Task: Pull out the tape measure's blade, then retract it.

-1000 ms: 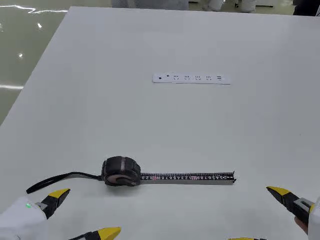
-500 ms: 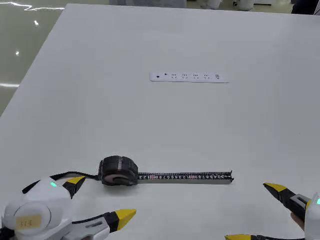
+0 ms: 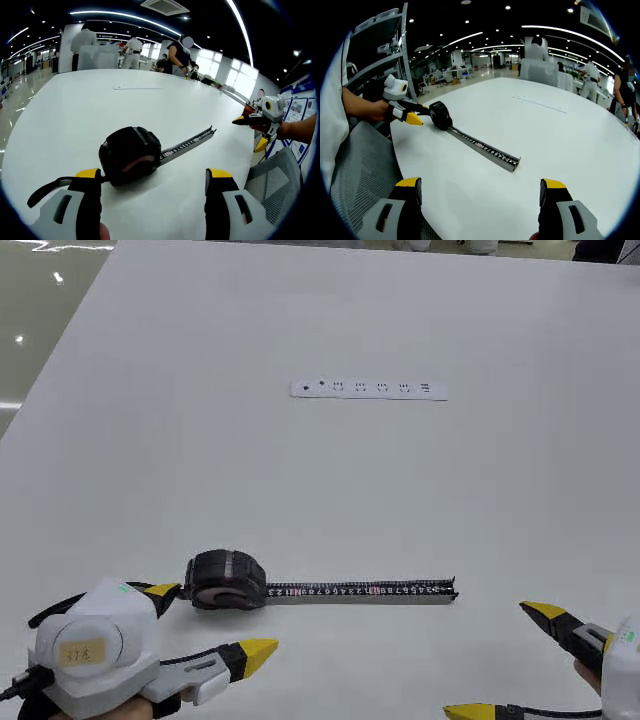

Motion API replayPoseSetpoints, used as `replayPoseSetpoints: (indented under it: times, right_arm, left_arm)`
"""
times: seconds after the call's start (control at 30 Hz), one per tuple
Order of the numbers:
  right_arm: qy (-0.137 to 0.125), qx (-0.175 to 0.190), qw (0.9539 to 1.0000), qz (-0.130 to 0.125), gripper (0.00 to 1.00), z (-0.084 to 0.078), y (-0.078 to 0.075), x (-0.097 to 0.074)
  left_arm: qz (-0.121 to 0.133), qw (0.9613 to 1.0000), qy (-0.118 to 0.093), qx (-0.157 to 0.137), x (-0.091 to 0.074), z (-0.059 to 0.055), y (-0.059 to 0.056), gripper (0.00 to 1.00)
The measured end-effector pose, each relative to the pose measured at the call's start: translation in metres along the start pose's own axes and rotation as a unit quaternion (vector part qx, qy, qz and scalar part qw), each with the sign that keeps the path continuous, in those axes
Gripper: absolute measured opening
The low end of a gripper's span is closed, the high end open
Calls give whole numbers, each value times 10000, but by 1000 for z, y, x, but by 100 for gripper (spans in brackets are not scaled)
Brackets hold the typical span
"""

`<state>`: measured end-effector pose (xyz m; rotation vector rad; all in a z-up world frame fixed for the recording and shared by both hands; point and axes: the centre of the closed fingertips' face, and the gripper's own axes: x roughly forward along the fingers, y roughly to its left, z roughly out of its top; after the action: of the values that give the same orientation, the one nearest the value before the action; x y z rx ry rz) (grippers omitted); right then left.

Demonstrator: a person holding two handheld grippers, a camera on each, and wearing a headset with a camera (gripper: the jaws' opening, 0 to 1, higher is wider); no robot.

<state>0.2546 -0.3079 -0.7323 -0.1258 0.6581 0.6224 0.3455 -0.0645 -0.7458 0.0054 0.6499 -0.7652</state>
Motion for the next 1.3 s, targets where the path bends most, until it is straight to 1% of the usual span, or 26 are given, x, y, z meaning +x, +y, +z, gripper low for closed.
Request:
replayPoseSetpoints:
  times: [0.07, 0.13, 0.23, 0.3, 0.33, 0.37, 0.43, 0.47, 0.5, 0.53, 0.57, 0.6, 0.63, 0.67, 0.7, 0.73, 0.77, 0.8, 0.83, 0.9, 0.93, 0.97, 1.13, 1.17, 1.2, 1.3]
  right_arm:
    - [1, 35, 10000, 27, 99, 0, 0, 1]
    - [-11, 38, 10000, 15, 99, 1, 0, 1]
    - [-40, 82, 10000, 36, 99, 2, 1, 2]
    - [-24, 59, 10000, 67, 98, 1, 1, 4]
    - [-21, 64, 9999, 96, 96, 1, 2, 5]
    - [-6, 73, 9999, 122, 95, 1, 2, 6]
    - [25, 49, 9998, 174, 93, 1, 2, 9]
    - [59, 37, 9998, 212, 91, 0, 2, 10]
    - [55, 36, 9997, 249, 89, 1, 2, 11]
    - [53, 10, 9996, 261, 89, 2, 0, 12]
    - [65, -11, 9996, 276, 87, 3, -1, 13]
    - [103, -44, 9995, 310, 86, 2, -3, 15]
    - [112, -73, 9994, 325, 84, 3, -4, 15]
    - [118, -113, 9993, 327, 84, 4, -5, 16]
    - [159, -162, 9991, 356, 83, 4, -7, 18]
    - [175, -188, 9990, 377, 81, 5, -8, 19]
    - [169, -204, 9989, 386, 80, 6, -9, 20]
    - [180, -230, 9987, 411, 80, 6, -12, 21]
    - [218, -262, 9984, 442, 78, 6, -12, 22]
    - [281, -357, 9978, 478, 75, 6, -17, 25]
    - [303, -392, 9975, 500, 75, 6, -19, 26]
    - [316, -413, 9973, 520, 73, 6, -21, 27]
    - [444, -587, 9951, 658, 66, 7, -32, 34]
    - [466, -622, 9947, 673, 65, 8, -34, 36]
    - [516, -717, 9937, 695, 64, 9, -37, 37]
    - [584, -800, 9920, 784, 60, 11, -43, 42]
  left_arm:
    - [-29, 10000, 22, -11, 2, 0, -3, 83]
    - [-17, 10000, 33, 20, 2, -1, -1, 84]
    - [33, 9999, -21, -97, 3, 0, 0, 83]
    - [57, 9999, 1, -133, 4, -1, -2, 83]
    - [120, 9998, -8, -125, 5, -1, -1, 83]
    - [211, 9996, -44, -195, 5, -1, 2, 81]
    - [283, 9990, -84, -323, 6, 1, 3, 81]
    - [384, 9987, -76, -318, 8, 1, 4, 80]
    - [397, 9988, -72, -279, 9, 0, 3, 80]
    - [471, 9985, -66, -270, 11, 0, 3, 80]
    - [564, 9980, -63, -293, 11, 0, 5, 80]
    - [571, 9978, -58, -332, 14, 0, 5, 79]
    - [547, 9976, -63, -410, 16, 1, 4, 81]
    - [616, 9969, -76, -478, 17, 2, 6, 82]
    - [775, 9950, -136, -617, 17, 3, 8, 81]
    - [751, 9952, -147, -611, 18, 4, 7, 81]
    - [786, 9951, -144, -575, 19, 3, 7, 80]
    - [948, 9943, -100, -485, 19, 2, 11, 77]
    - [967, 9939, -116, -516, 19, 3, 11, 75]
    - [1084, 9920, -150, -633, 20, 5, 13, 72]
    - [1178, 9911, -124, -600, 20, 4, 15, 71]
    - [1170, 9912, -132, -601, 22, 4, 14, 71]
    - [1383, 9880, -143, -679, 23, 6, 19, 69]
    - [1384, 9877, -163, -713, 24, 8, 19, 70]
    - [1429, 9868, -164, -741, 25, 9, 20, 70]
    - [1501, 9855, -171, -768, 27, 11, 21, 70]
